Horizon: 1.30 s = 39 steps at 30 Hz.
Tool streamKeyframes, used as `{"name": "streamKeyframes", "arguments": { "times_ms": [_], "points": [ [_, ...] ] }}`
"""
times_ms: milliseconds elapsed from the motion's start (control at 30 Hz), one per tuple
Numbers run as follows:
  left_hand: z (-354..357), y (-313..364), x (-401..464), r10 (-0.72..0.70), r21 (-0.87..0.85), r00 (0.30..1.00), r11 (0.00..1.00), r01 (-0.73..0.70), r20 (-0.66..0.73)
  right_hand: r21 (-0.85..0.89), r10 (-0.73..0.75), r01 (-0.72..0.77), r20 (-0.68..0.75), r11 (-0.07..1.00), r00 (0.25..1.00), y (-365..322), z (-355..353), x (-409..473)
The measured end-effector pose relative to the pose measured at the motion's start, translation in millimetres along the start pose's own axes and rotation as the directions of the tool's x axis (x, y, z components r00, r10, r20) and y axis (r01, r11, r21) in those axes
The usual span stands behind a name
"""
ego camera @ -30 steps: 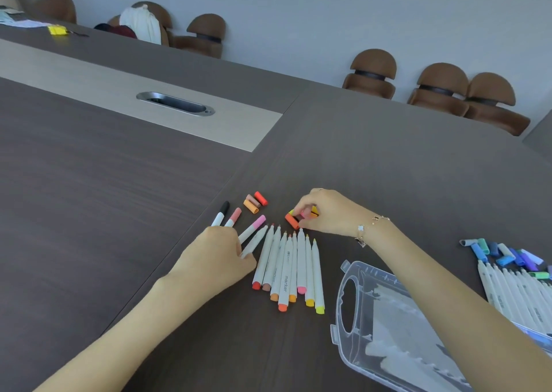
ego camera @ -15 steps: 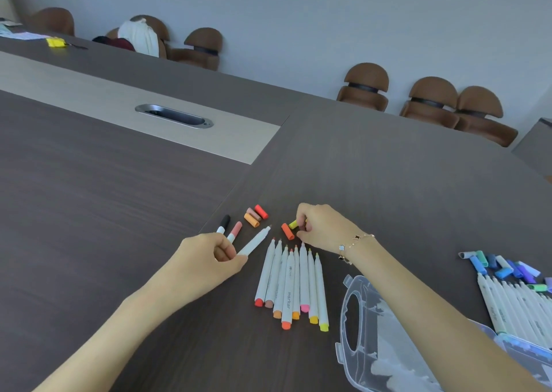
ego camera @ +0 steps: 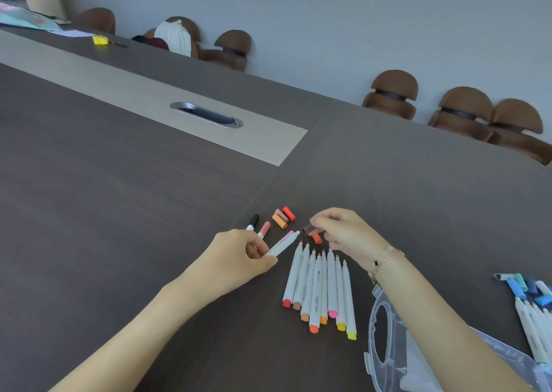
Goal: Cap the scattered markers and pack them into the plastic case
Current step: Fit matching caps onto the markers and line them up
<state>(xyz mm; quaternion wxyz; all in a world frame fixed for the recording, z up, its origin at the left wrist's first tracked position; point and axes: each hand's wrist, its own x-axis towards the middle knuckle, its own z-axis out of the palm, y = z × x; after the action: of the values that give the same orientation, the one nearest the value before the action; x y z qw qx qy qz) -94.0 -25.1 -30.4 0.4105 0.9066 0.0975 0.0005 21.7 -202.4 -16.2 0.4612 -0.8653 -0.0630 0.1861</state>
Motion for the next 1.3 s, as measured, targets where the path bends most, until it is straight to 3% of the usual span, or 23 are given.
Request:
{"name": "streamKeyframes", "arguments": {
  "times_ms": [133,333,667,733,867,1000,1133,1300],
  "points": [
    [0.6,0.6,-1.2,0.011,0.007,1.000,1.000,-0.011,0.001,-0.031,-0.009,0.009,-0.015,0.999,1.000,0.2,2.2,-0.8],
    [8.2,4.8,-1.7,0.037,0.037,0.999,0.999,-0.037,-0.002,-0.023,-0.066,0.069,0.107,0.997,0.992,1.9,2.6,-11.7],
    [22.0,9.4,1.6,-0.004,0.029,0.998,1.000,0.005,-0.061,-0.064,-0.213,0.214,0.015,0.975,0.977,-14.2,8.9,-5.5],
    [22.4,9.8,1.8,-0.017,0.141,0.995,0.990,0.031,-0.102,-0.158,-0.258,0.251,-0.022,0.955,0.966,-13.6,-1.2,0.7],
    [27.3,5.7,-0.1,-0.019,0.458,0.988,0.885,0.088,-0.154,-0.325,-0.344,0.260,-0.234,0.909,0.909,-3.6,-29.9,17.5],
    [31.4,15.1,-5.2,0.099,0.418,0.974,0.908,-0.004,-0.204,-0.457,-0.395,0.327,-0.058,0.827,0.917,-4.4,-22.1,29.5],
    [40.6,23.3,-8.3,0.076,0.385,0.995,0.922,-0.047,-0.062,-0.470,-0.365,0.371,0.108,0.801,0.925,-16.4,-1.9,48.4],
    [40.1,24.0,-5.7,0.034,0.417,0.999,0.908,-0.044,0.031,-0.543,-0.327,0.351,0.144,0.763,0.934,-17.7,12.7,71.9]
  ]
}}
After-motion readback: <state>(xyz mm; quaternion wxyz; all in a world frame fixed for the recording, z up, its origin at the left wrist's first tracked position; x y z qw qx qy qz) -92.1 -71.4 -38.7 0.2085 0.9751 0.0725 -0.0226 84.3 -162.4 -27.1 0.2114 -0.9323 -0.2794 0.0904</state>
